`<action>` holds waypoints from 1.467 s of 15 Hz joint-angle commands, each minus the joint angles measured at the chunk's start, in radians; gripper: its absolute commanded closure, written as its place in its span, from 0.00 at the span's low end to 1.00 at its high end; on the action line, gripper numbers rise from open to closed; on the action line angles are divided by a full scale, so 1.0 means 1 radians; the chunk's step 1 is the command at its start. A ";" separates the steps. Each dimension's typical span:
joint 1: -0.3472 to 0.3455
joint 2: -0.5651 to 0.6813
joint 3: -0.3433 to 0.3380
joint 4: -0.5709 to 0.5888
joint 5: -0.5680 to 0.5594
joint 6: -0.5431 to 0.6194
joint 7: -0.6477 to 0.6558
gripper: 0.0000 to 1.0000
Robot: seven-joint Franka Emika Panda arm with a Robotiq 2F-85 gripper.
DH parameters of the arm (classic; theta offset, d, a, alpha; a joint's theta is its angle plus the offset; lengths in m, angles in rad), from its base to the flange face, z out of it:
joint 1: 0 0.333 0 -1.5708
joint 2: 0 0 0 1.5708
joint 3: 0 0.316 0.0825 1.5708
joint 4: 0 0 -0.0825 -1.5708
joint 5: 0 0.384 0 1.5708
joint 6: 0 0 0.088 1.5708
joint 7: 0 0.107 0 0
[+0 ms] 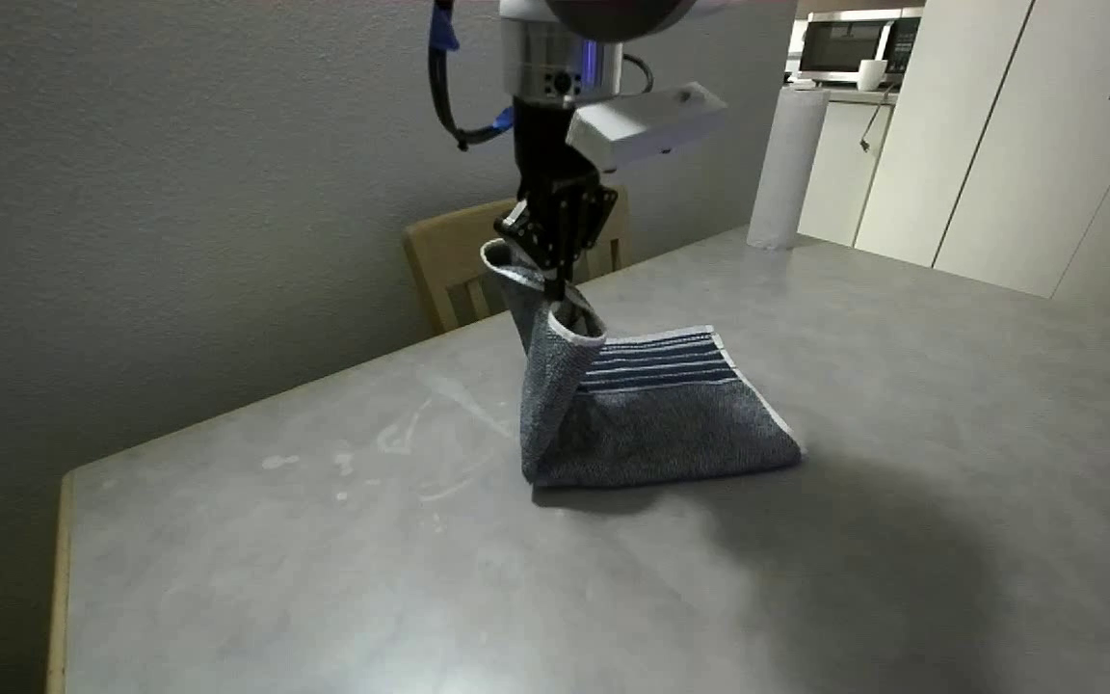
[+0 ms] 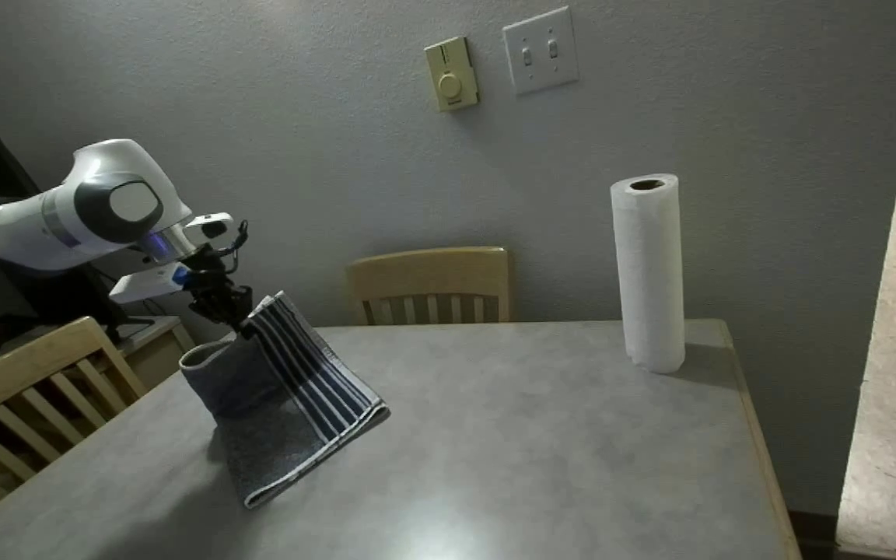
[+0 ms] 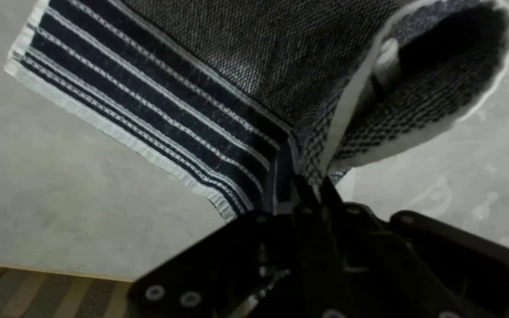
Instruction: Fold the gray towel
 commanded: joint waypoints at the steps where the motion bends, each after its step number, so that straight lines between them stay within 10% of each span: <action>1: -0.015 -0.198 0.004 -0.235 -0.037 0.025 0.083 0.99; 6: -0.052 -0.377 0.026 -0.464 -0.068 0.093 0.090 0.99; 14: -0.119 -0.478 0.034 -0.852 -0.080 0.530 0.039 0.99; 22: -0.140 -0.473 -0.027 -0.885 -0.227 0.558 -0.038 0.99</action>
